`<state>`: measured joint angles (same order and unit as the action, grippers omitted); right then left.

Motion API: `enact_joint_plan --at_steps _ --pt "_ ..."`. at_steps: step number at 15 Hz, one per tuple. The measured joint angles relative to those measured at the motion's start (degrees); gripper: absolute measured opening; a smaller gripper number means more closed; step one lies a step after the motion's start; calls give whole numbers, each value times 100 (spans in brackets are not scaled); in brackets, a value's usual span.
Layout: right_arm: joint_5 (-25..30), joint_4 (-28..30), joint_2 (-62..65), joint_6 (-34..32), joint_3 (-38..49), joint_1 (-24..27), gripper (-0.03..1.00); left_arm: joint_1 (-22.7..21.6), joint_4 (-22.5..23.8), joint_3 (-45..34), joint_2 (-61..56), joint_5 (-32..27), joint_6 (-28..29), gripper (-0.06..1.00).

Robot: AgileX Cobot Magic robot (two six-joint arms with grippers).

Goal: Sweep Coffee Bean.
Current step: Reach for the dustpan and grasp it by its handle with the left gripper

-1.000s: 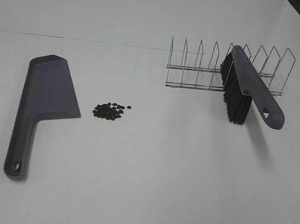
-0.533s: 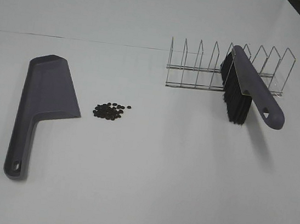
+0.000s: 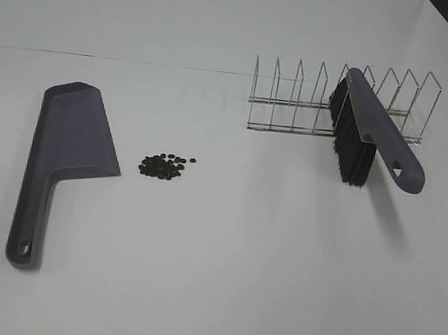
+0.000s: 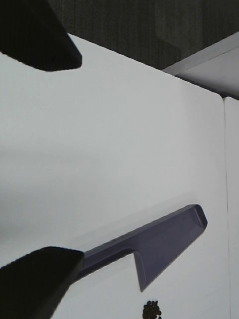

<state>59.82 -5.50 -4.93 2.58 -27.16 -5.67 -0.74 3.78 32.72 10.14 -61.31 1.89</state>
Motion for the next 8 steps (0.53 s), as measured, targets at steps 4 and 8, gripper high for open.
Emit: enact_joint_plan --at_steps 4,8 --pt "-556 11 -602 0 -29 0 79 0 0 315 1570 40 23 88" --pt "-802 23 -1513 0 -252 0 78 0 17 814 3180 315 149 88"
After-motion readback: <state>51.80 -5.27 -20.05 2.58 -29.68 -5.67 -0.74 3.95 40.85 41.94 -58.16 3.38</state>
